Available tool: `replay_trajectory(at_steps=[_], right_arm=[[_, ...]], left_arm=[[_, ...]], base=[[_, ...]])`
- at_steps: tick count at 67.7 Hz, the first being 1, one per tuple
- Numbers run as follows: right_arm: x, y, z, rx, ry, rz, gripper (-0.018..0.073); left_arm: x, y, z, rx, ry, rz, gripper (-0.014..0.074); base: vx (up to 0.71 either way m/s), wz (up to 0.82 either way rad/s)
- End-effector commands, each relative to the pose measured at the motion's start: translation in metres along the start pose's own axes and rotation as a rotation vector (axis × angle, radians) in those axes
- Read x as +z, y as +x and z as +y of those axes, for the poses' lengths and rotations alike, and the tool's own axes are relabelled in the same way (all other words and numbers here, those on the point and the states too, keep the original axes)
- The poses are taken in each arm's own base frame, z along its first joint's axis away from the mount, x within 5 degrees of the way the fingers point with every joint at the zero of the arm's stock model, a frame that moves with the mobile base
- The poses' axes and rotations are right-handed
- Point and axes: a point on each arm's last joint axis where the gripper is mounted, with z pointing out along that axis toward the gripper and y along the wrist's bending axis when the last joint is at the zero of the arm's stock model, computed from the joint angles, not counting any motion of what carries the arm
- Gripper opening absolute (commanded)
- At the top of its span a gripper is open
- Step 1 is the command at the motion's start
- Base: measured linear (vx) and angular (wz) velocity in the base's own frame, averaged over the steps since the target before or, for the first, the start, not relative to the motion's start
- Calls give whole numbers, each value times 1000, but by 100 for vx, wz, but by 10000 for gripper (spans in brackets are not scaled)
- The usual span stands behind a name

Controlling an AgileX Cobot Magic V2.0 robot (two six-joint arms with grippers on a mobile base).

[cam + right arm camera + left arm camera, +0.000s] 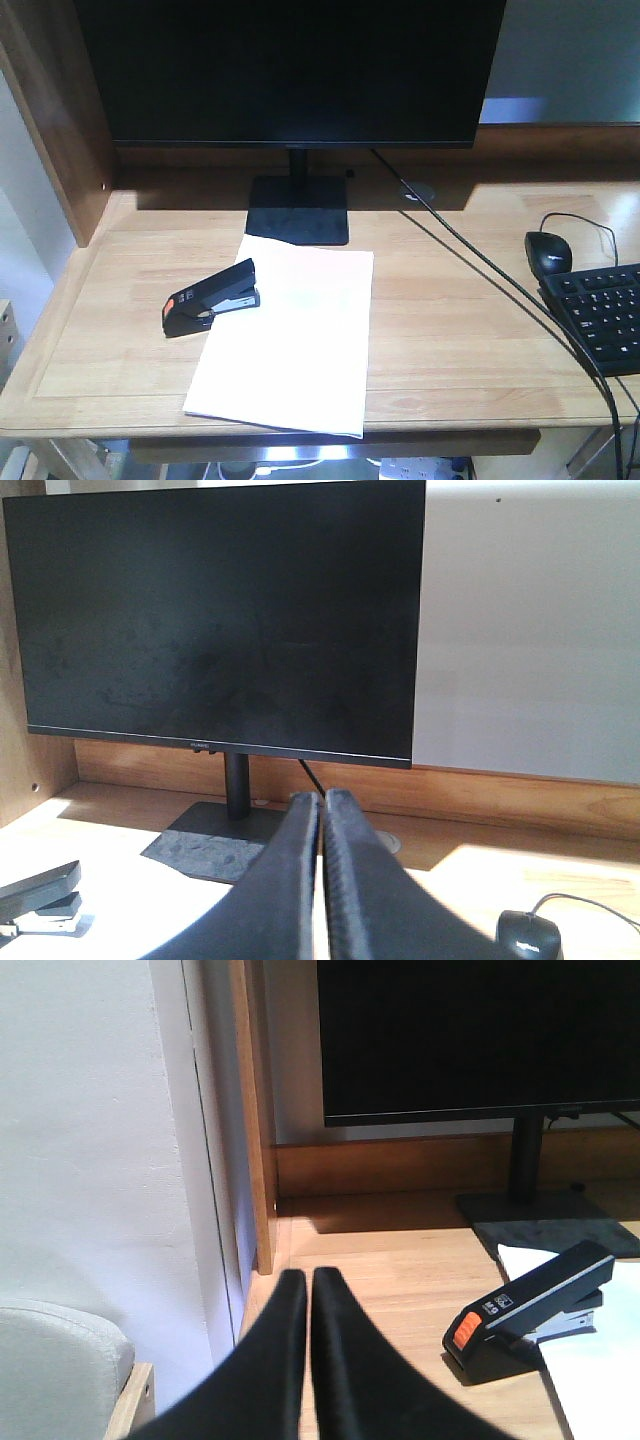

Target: Grab stapler and paper to desk for stapling

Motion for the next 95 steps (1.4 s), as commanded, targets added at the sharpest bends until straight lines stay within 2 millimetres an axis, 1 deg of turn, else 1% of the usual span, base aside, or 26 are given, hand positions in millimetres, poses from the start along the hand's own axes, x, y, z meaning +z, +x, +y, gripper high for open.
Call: replay_trajectory(at_steps=[1,25,86,92,95], right_arm=[[1,-10,2,-23,-18,-28,-10],[1,-10,2,-23,-18,-28,-10],[1,-9,1,-24,-14,-27,-10],[2,1,1,-44,-11,4,-10],[2,7,-1,-70,17,33,-10]], left_arm=[[-1,-4,0,-2,-5,-78,-6],[-1,-4,0,-113,5,-83,-6],[-1,-4,0,-113,4,-75,-6],[-1,-4,0,-113,4,-75,-6],[-1,-4,0,-113,4,-75,-6]], base=[[0,0],[0,0],[0,0],[0,0],[0,0]])
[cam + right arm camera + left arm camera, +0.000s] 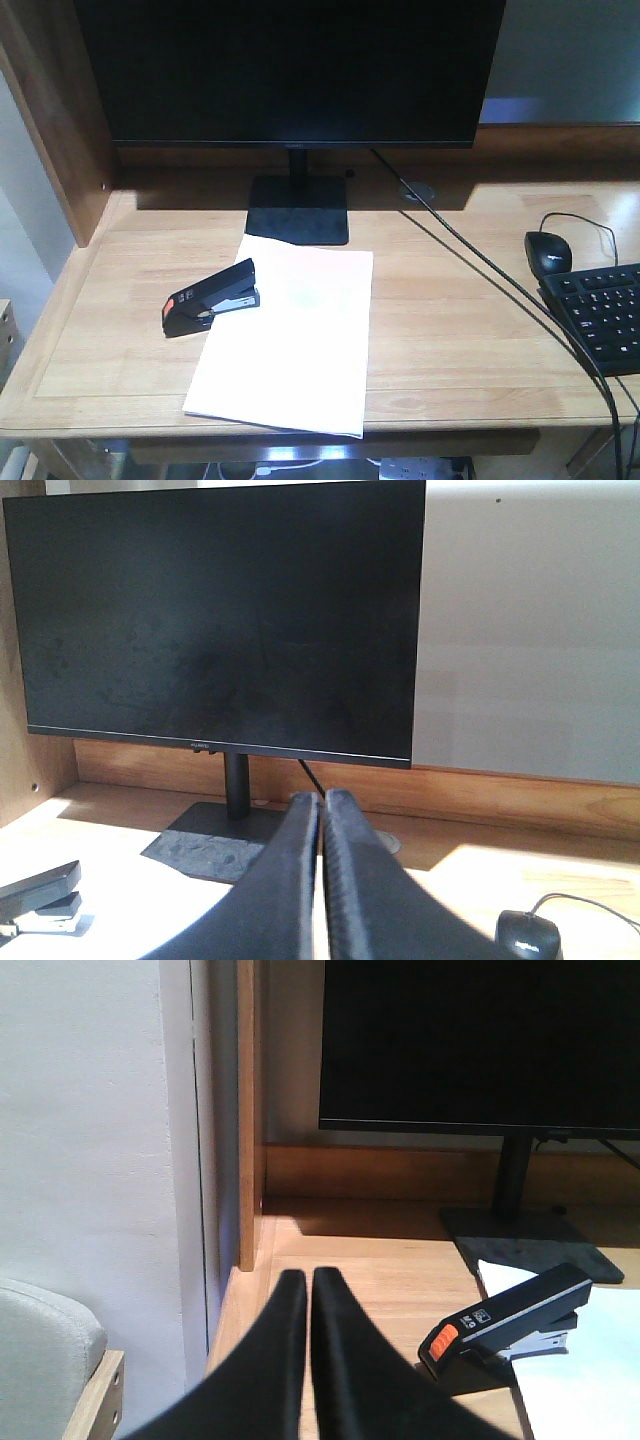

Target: Grab stapler and paper to desk for stapling

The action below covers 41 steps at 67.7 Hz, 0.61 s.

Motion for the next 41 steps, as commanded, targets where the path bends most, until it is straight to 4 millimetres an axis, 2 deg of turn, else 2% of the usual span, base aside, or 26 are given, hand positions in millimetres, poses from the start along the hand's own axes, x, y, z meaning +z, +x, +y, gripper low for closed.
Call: replay_trajectory(at_steps=[1,6,13,21,30,41], right_arm=[[2,2,-2,-53,25,23,-10],[1,6,-7,-7,91,85,-10],[-1,10,-9,-46,131,133,-10],[-1,7,-8,-123,159,101,-10],[-1,3,-11,-121,224,46,-10],[0,13,-9,-165,210,-15,-10]], left_arm=[[-1,-3,0,-17,8,-74,-6],[-1,-3,0,-17,8,-74,-6],[-1,-3,0,-17,8,-74,-6],[-1,-3,0,-17,8,-74,-6],[-1,-3,0,-17,8,-74,-6],[-1,-3,0,-17,8,-74,-6]], base=[[0,0],[0,0],[0,0],[0,0],[0,0],[0,0]])
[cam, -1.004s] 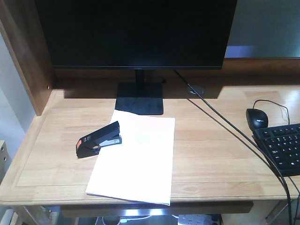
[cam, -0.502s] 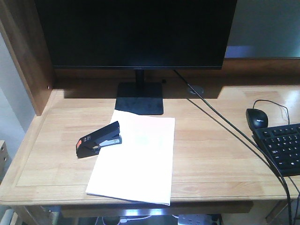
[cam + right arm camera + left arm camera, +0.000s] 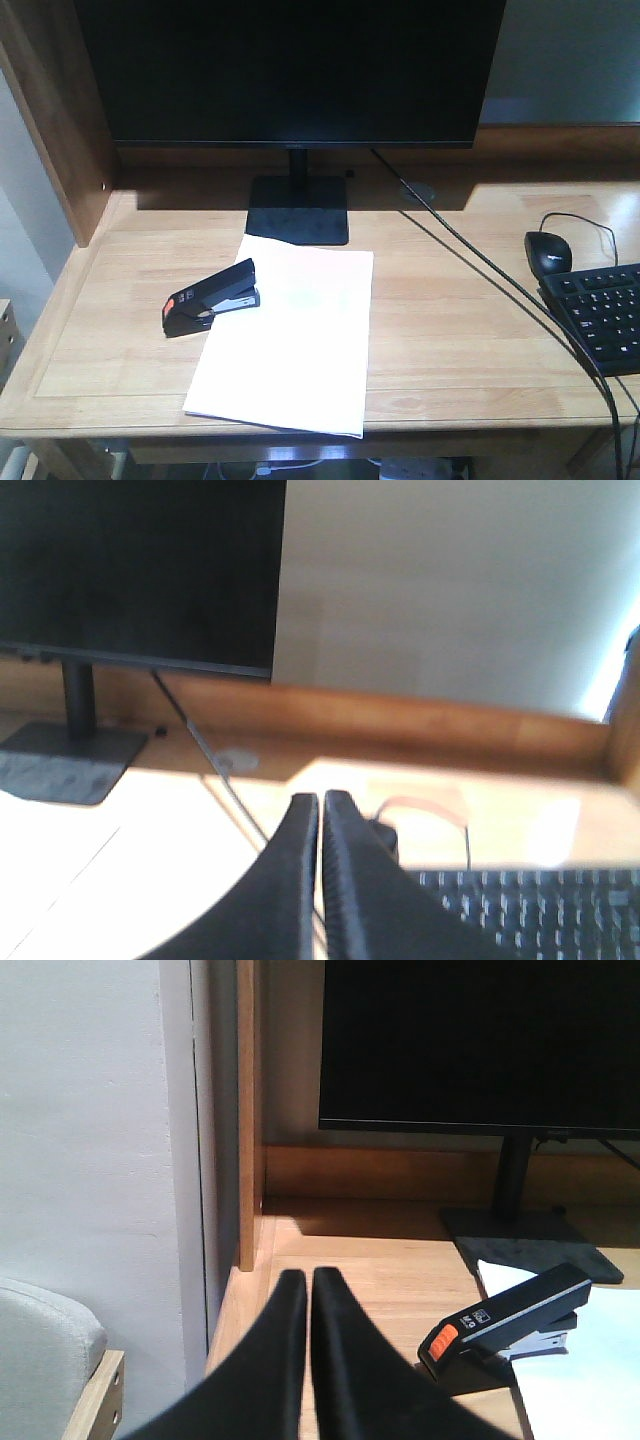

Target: Grab stapler and paper to desk for stapling

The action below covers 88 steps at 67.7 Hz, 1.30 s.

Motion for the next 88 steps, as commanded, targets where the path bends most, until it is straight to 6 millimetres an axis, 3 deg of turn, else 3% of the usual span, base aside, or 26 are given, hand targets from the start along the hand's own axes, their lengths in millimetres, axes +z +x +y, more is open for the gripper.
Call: replay_trajectory(at_steps=[1,25,88], right_arm=[[-1,-7,2,-28,-15,-130,-10],[-12,39,9,63,-14,-181,-10],[-12,39,8,84,-10,-175,-10]], left_arm=[[-1,-4,0,-17,8,-75,-6],[-1,-4,0,-17,8,-74,-6],[-1,-3,0,-16,8,-74,-6]], base=[[0,0],[0,0],[0,0]])
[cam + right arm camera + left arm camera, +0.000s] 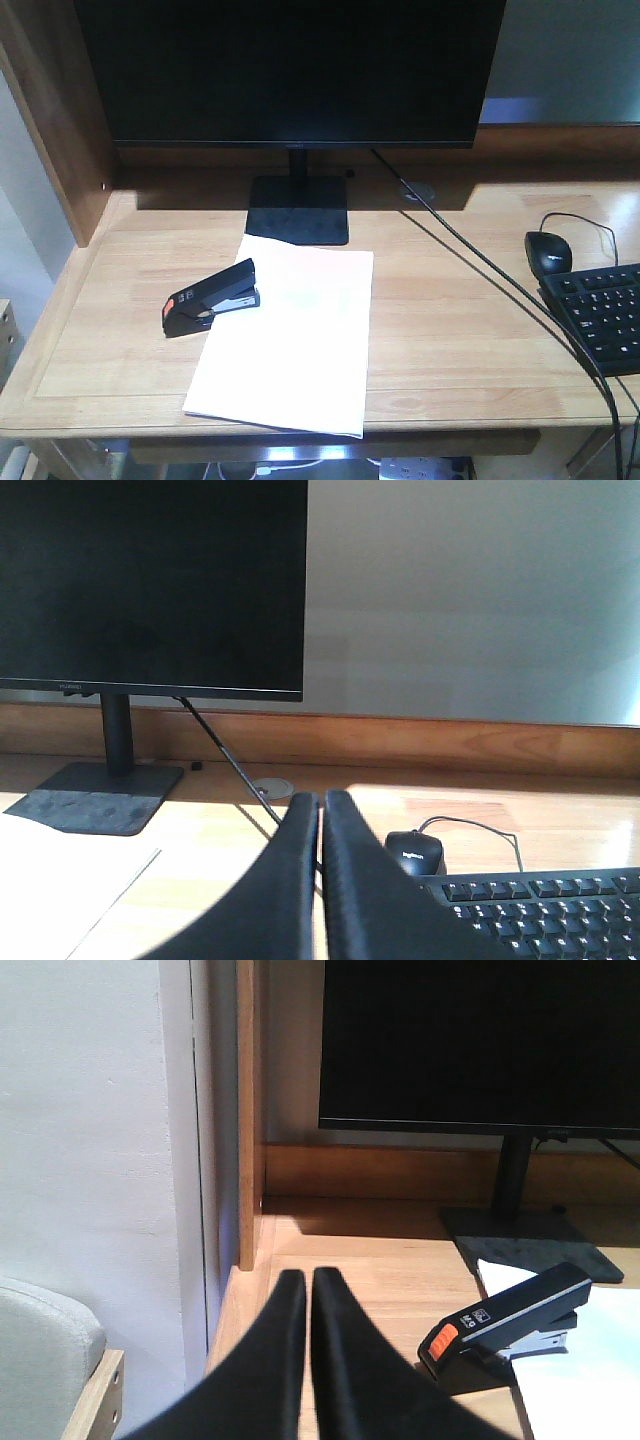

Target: Grab stapler and paper to desk for stapling

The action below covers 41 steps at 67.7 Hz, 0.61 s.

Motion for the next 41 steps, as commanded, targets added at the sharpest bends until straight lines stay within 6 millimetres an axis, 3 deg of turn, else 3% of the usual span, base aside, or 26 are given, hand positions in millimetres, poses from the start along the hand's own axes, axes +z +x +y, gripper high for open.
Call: replay_trajectory(at_steps=[1,41], right_arm=[[-1,-5,0,-11,8,-75,-10],[-1,-5,0,-11,8,-75,-10]], left_arm=[[-1,-4,0,-16,8,-74,-6],[-1,-4,0,-16,8,-74,-6]], base=[[0,0],[0,0]])
